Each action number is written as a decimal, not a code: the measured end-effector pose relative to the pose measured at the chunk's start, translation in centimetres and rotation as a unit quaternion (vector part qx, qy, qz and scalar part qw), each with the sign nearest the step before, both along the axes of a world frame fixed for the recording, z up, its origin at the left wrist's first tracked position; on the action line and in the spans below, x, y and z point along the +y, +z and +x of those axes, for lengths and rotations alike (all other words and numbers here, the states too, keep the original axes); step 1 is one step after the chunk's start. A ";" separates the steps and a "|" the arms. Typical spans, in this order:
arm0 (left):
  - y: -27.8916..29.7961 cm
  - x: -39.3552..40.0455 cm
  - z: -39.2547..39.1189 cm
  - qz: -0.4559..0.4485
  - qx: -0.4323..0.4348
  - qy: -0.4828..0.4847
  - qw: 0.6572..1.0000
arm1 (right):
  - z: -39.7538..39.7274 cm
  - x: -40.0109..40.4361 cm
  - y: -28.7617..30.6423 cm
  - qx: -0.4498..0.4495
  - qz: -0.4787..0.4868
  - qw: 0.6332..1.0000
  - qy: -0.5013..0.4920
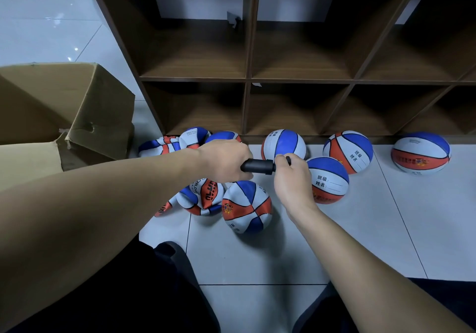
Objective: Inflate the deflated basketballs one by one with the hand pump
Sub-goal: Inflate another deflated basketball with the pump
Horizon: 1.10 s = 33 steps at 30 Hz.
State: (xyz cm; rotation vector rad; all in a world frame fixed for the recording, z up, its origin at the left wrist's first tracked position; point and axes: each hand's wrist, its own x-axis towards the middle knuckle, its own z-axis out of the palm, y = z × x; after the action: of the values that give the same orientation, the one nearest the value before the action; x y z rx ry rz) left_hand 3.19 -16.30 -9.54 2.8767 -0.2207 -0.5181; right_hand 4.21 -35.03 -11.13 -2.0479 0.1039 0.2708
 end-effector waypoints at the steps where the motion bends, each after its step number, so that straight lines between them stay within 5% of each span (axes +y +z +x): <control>1: -0.3 0.3 0.0 0.001 0.008 0.002 1.000 | 0.3 -0.4 -0.1 0.008 0.001 1.000 -0.010; 12: -0.6 2.8 -0.1 0.025 0.032 0.027 0.999 | 2.7 -3.5 0.0 0.030 0.027 0.992 -0.120; 33: 0.5 -1.1 -0.2 -0.011 -0.003 0.018 1.000 | -0.6 0.4 0.2 -0.042 -0.024 0.999 -0.003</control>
State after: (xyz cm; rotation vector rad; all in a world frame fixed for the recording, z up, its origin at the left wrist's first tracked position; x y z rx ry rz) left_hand 3.00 -17.36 -9.06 2.8562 -0.1741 -0.4978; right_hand 3.66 -34.68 -10.88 -2.1027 0.0637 0.1792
